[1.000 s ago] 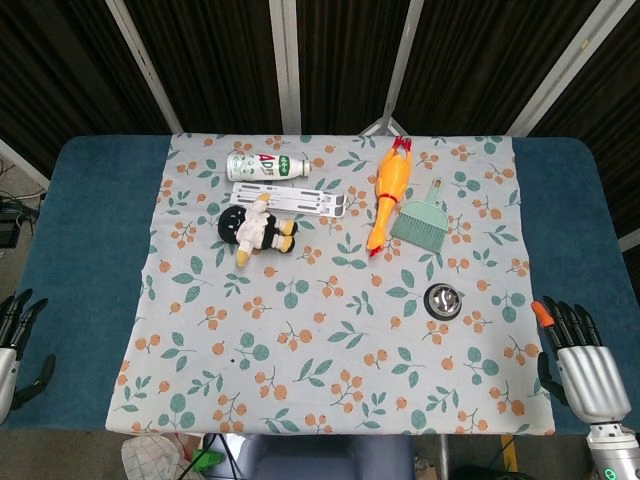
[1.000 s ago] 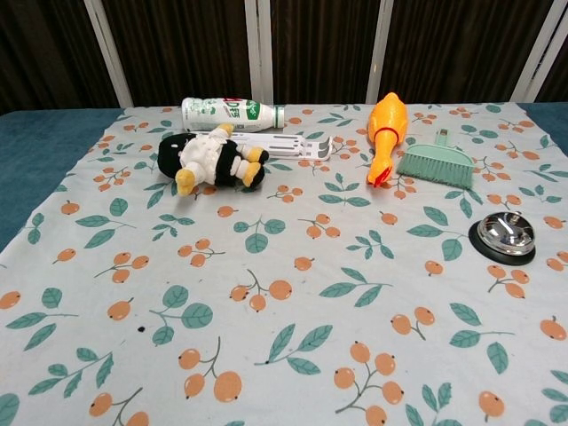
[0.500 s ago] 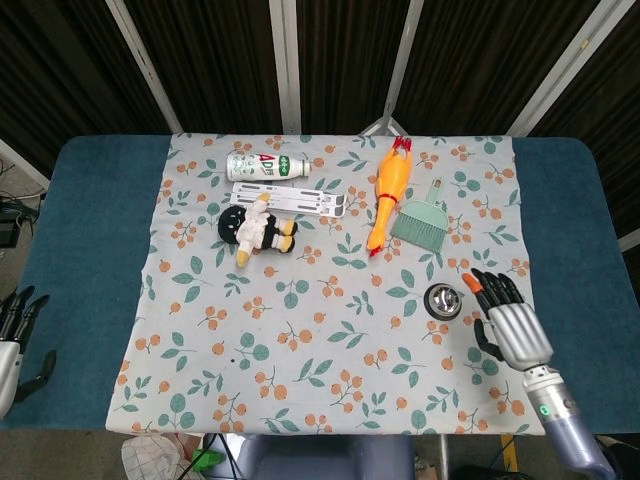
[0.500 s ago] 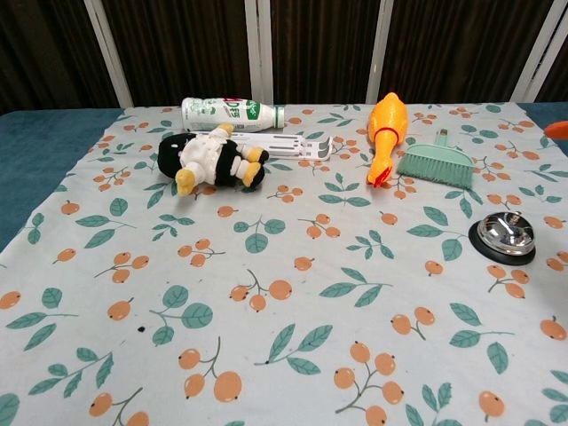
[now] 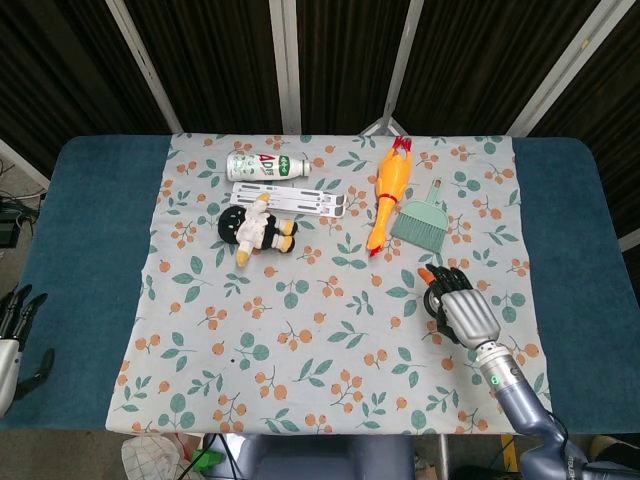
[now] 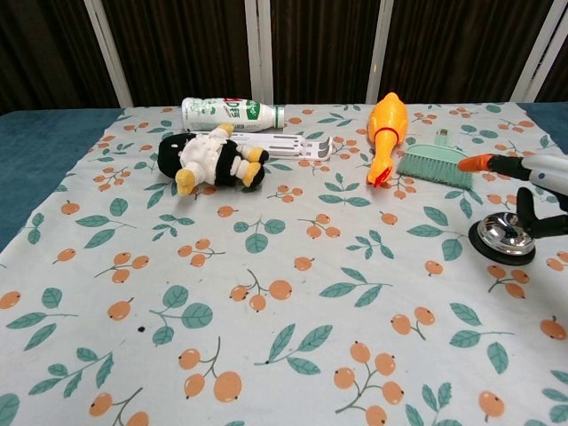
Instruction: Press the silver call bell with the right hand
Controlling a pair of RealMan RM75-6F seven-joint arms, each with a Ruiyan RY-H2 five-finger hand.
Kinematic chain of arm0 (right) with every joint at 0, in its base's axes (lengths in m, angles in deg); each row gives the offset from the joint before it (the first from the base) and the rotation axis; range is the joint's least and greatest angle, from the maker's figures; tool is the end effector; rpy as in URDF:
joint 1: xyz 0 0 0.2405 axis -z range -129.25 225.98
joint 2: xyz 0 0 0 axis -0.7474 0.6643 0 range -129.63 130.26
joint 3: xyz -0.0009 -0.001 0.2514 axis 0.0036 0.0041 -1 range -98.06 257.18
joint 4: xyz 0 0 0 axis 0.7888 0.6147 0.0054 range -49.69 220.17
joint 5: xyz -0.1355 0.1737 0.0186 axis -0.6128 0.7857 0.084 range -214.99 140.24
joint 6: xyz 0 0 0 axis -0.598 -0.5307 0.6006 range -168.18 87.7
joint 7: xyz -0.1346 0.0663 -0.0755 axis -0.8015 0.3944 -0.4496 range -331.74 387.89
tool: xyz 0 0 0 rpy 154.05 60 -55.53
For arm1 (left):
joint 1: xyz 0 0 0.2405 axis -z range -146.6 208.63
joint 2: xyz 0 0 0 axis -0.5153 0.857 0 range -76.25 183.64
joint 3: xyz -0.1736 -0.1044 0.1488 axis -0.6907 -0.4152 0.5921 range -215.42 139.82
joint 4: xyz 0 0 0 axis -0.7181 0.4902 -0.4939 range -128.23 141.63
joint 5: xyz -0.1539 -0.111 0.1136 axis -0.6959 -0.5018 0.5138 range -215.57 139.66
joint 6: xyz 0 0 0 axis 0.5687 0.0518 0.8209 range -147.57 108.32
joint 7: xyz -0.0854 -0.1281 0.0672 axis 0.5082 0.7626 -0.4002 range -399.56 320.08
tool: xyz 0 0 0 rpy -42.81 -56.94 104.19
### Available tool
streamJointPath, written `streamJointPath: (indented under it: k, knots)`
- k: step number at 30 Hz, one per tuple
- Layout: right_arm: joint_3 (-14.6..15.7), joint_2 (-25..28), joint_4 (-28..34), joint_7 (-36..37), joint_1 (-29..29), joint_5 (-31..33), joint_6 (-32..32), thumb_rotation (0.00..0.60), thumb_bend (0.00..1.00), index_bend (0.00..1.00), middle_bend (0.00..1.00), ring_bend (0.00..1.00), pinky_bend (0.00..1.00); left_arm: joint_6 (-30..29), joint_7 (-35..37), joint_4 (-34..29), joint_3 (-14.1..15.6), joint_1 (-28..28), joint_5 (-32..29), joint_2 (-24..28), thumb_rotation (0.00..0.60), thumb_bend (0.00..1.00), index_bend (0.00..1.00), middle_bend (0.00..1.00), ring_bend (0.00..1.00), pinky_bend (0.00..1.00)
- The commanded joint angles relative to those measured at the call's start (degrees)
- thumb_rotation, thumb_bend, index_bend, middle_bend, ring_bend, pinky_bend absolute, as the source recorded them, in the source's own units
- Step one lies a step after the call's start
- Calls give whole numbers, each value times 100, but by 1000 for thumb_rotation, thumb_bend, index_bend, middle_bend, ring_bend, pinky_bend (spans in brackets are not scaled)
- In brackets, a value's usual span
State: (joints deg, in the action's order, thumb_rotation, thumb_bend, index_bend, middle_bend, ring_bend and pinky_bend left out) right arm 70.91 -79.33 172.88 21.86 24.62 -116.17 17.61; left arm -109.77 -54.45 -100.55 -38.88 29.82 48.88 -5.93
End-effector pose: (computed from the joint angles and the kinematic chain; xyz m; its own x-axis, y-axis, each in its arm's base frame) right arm -0.2353 -0.3049 0.0130 0.3485 -0.2916 0.8908 -0.9283 -0.2390 0.2849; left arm -0.2778 0.1659 0.1575 0.4667 0.0025 0.8844 0.8821 0.0717 -0.4656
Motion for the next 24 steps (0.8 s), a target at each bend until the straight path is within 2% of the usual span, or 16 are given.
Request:
streamJointPath:
  k: [1,24]
  knots:
    - [47,-168,-205,56,-66,50,-74,600,1000,0,0,0,0,15,-31,2,-11,11,-27,-15,600,569,112,0,0,0]
    - [307,-901,-1554,935,-157,-44,-120,600,1000,0,0,0,0,146,-491,-20,-30,86,-229,-196,600,570,112,0,0,0]
